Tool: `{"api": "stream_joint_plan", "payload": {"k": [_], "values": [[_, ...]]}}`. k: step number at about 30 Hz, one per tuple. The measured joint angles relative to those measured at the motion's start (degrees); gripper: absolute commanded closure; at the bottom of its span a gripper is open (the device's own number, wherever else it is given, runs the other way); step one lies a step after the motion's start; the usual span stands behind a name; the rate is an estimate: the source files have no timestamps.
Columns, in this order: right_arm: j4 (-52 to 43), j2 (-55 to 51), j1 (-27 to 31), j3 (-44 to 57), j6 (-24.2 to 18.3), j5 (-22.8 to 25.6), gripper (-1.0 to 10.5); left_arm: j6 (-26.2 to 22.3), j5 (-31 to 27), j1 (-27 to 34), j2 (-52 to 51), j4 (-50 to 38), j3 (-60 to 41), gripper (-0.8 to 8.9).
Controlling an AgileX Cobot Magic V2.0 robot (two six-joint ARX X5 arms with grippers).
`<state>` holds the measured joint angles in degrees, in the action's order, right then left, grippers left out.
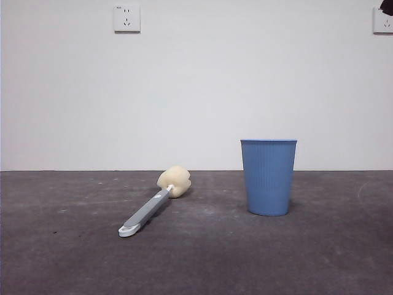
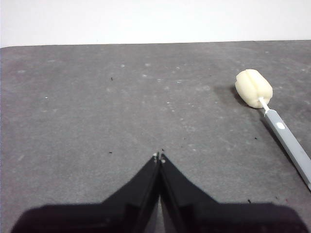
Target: Pick up the cup brush,pick up the cup,insert the brush into the cup,clean the cup,put the cup brush back,put the cup back to the fixed position on the table
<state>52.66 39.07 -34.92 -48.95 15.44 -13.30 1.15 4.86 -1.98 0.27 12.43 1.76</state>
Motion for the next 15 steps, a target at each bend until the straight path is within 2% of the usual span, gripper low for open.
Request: {"api": "stream_joint_plan", "payload": {"k": [3, 7, 15], "values": [[-0.9, -0.5, 0.2, 0.0, -2.0, 2.2, 9.5, 0.0, 0.0, 0.0, 0.0, 0.0, 0.0, 8.17], [-8.0, -3.3, 3.3, 0.1, -7.4, 10.2, 9.5, 0.0, 0.0, 0.0, 0.0, 0.0, 0.0, 8.17], [-26.4, -13.3, 19.2, 10.7, -14.5, 5.8, 9.5, 0.0, 0.0, 0.0, 0.0, 0.0, 0.0, 8.17]]}}
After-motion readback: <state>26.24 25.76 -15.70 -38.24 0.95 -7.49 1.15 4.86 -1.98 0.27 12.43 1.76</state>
